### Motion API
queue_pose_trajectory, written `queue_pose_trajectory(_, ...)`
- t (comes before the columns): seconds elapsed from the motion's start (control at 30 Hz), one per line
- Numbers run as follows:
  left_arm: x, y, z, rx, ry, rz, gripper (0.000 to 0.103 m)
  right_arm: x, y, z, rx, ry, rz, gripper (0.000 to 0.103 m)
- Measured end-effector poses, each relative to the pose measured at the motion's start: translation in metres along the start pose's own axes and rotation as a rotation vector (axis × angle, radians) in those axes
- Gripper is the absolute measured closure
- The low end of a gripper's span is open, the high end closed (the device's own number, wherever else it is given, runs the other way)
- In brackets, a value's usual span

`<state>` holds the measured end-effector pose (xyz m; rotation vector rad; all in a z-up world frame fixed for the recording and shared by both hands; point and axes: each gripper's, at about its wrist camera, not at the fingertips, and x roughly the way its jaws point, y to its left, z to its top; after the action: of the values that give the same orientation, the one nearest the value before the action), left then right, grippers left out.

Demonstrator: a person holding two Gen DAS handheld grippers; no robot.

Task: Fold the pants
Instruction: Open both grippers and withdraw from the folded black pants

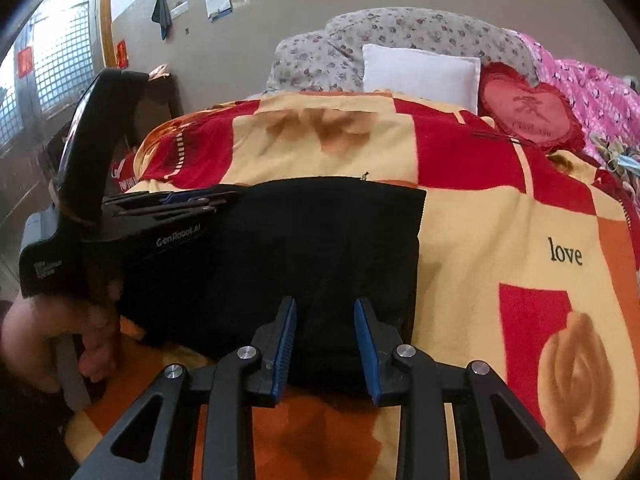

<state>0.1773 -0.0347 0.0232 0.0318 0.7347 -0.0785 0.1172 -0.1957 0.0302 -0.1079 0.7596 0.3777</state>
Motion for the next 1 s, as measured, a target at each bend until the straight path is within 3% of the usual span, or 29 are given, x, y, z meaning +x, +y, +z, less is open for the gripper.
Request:
queue_pose_trajectory(0.1, -0.008, 0.002, -0.001, -0.008, -0.013, -0.006, 0.079, -0.005, 0.006, -0.002, -0.023, -0.023, -0.028, 0.075)
queue_pose_trajectory(0.2, -0.044, 0.004, -0.010, -0.014, -0.039, -0.012, 0.078, -0.033, 0.012, -0.015, -0.020, -0.078, -0.024, 0.075)
queue_pose_trajectory(0.27, -0.076, -0.001, -0.026, 0.013, -0.088, -0.006, 0.055, -0.050, 0.017, -0.027, -0.037, -0.110, -0.042, 0.075)
queue_pose_trajectory(0.3, -0.093, -0.005, -0.036, 0.027, -0.118, -0.006, 0.026, -0.055, 0.019, -0.034, -0.057, -0.116, -0.076, 0.075)
queue_pose_trajectory(0.33, -0.109, -0.009, -0.047, 0.041, -0.154, -0.013, 0.011, -0.060, 0.022, -0.042, -0.094, -0.134, -0.141, 0.075)
queue_pose_trajectory(0.37, -0.122, -0.013, -0.058, 0.057, -0.184, -0.015, 0.009, -0.062, 0.023, -0.047, -0.130, -0.150, -0.185, 0.074)
queue_pose_trajectory(0.47, -0.147, -0.026, -0.087, 0.093, -0.196, -0.018, 0.007, -0.060, 0.020, -0.060, -0.203, -0.175, -0.266, 0.075)
queue_pose_trajectory(0.63, -0.161, -0.043, -0.125, 0.105, -0.125, -0.100, 0.006, -0.068, 0.008, -0.066, -0.144, -0.237, -0.219, 0.074)
queue_pose_trajectory(0.7, -0.162, -0.048, -0.130, 0.113, -0.103, -0.068, 0.006, -0.069, 0.005, -0.068, -0.129, -0.235, -0.210, 0.074)
queue_pose_trajectory(0.83, -0.157, -0.045, -0.129, 0.060, -0.085, -0.080, 0.006, -0.069, 0.004, -0.069, -0.110, -0.236, -0.218, 0.074)
queue_pose_trajectory(1.0, -0.148, -0.051, -0.135, 0.056, -0.022, -0.161, 0.006, -0.070, 0.007, -0.071, -0.121, -0.241, -0.235, 0.074)
